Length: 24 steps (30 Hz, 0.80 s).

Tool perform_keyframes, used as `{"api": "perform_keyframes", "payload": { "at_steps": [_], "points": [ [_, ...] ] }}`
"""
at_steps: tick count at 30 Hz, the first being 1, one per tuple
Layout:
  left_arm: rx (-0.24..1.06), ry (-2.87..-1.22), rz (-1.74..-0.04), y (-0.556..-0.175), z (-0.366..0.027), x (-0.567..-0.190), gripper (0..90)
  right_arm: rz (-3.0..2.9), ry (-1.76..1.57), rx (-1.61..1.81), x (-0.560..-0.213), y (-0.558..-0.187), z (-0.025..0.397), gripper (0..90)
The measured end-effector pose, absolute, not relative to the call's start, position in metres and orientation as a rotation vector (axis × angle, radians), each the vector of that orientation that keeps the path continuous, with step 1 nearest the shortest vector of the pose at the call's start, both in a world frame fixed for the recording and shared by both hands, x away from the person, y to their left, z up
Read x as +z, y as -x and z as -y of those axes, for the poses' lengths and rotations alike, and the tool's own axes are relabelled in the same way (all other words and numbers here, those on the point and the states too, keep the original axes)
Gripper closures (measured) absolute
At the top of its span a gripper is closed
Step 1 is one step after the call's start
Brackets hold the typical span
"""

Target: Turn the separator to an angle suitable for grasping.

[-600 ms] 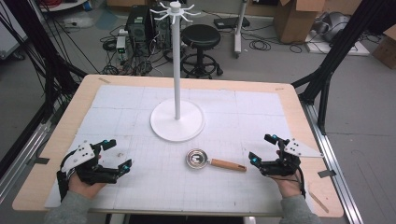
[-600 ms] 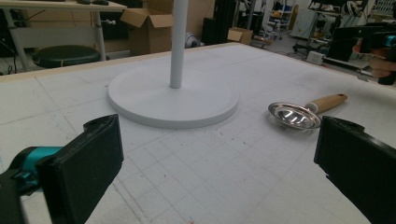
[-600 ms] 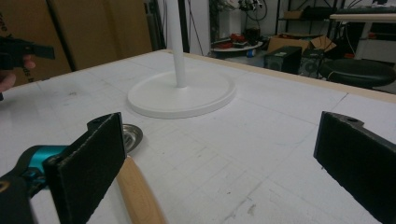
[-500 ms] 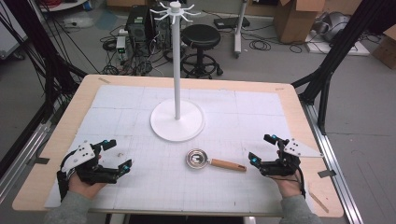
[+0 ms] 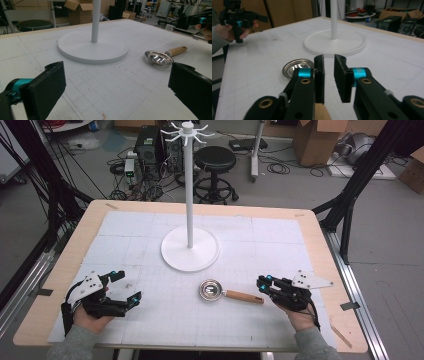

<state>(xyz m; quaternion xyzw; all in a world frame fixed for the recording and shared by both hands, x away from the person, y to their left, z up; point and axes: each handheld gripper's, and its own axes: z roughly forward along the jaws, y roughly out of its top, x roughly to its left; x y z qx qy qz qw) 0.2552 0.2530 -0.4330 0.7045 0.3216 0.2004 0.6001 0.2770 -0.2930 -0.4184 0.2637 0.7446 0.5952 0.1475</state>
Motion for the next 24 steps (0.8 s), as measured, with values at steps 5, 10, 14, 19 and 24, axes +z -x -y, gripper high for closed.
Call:
{"api": "perform_keyframes", "payload": {
  "at_steps": [5, 10, 14, 19, 24],
  "points": [
    [0.464, -1.632, -0.75, -0.255, -0.255, -0.433, 1.8, -2.209, -0.72, 1.659, -0.419, -0.277, 0.28, 89.7],
    [0.463, -1.631, -0.754, -0.253, -0.257, -0.433, 1.8, -2.274, -0.673, 1.612, -0.421, -0.277, 0.271, 89.8],
    [0.464, -1.63, -0.757, -0.254, -0.258, -0.434, 1.8, -2.338, -0.653, 1.556, -0.425, -0.278, 0.268, 89.8],
    [0.466, -1.632, -0.757, -0.253, -0.258, -0.434, 1.8, -2.42, -0.663, 1.517, -0.432, -0.28, 0.264, 89.9],
    [0.467, -1.631, -0.762, -0.253, -0.26, -0.434, 1.8, -2.485, -0.647, 1.505, -0.436, -0.28, 0.26, 89.9]
  ]
}}
